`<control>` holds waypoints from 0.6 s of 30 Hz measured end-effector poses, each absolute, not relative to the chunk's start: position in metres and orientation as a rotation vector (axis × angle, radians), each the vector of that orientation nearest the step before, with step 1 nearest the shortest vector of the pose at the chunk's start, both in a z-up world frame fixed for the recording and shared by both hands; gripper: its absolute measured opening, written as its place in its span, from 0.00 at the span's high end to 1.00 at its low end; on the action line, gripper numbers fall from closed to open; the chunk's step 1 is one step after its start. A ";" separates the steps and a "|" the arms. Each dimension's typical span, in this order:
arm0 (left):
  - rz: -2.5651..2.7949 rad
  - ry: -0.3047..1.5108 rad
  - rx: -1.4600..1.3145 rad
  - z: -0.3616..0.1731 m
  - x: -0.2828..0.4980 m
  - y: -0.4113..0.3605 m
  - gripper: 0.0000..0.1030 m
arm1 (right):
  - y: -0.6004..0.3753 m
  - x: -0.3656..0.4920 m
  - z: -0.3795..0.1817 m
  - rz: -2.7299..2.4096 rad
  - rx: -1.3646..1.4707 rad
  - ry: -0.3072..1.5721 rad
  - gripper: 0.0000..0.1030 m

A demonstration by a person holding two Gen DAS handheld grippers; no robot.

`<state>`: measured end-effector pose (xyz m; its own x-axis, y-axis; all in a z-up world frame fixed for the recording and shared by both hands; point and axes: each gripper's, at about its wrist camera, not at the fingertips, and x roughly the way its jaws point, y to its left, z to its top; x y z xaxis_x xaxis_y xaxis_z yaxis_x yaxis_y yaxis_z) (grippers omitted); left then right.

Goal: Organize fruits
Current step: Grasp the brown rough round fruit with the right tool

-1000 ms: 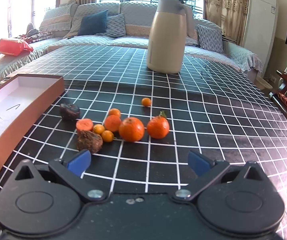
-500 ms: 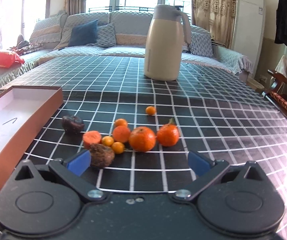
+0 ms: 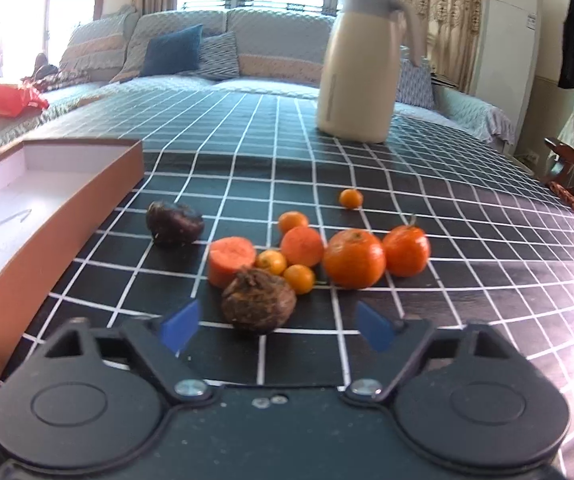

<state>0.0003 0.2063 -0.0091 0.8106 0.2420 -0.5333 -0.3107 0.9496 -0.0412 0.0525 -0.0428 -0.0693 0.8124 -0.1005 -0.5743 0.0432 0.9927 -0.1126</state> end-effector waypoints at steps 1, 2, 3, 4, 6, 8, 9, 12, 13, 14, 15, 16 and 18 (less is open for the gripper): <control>0.296 0.550 -0.134 -0.009 0.001 0.208 0.50 | -0.041 0.054 -0.071 -0.077 -0.102 0.619 0.30; 0.297 0.548 -0.136 -0.008 0.001 0.209 0.50 | -0.040 0.055 -0.072 -0.074 -0.106 0.620 0.34; 0.296 0.547 -0.138 -0.008 0.001 0.209 0.50 | -0.038 0.056 -0.073 -0.073 -0.113 0.629 0.41; 0.295 0.547 -0.140 -0.008 0.001 0.209 0.50 | -0.038 0.057 -0.073 -0.070 -0.113 0.631 0.44; 0.294 0.545 -0.142 -0.008 0.001 0.209 0.50 | -0.035 0.059 -0.073 -0.063 -0.116 0.632 0.51; 0.293 0.545 -0.145 -0.007 0.001 0.210 0.50 | -0.032 0.060 -0.073 -0.056 -0.122 0.633 0.54; 0.294 0.545 -0.146 -0.007 0.001 0.210 0.50 | -0.030 0.060 -0.072 -0.058 -0.123 0.634 0.57; 0.296 0.543 -0.152 -0.007 0.001 0.212 0.50 | -0.027 0.060 -0.072 -0.056 -0.125 0.631 0.60; 0.297 0.543 -0.152 -0.007 0.000 0.213 0.50 | -0.026 0.060 -0.073 -0.056 -0.128 0.627 0.60; 0.298 0.543 -0.152 -0.007 0.000 0.213 0.50 | -0.026 0.059 -0.073 -0.058 -0.130 0.624 0.60; 0.298 0.543 -0.152 -0.007 0.000 0.213 0.50 | -0.026 0.059 -0.073 -0.057 -0.129 0.623 0.60; 0.299 0.543 -0.152 -0.008 0.000 0.213 0.50 | -0.026 0.059 -0.073 -0.055 -0.125 0.623 0.60; 0.300 0.544 -0.152 -0.008 0.000 0.213 0.50 | -0.028 0.058 -0.072 -0.047 -0.114 0.626 0.60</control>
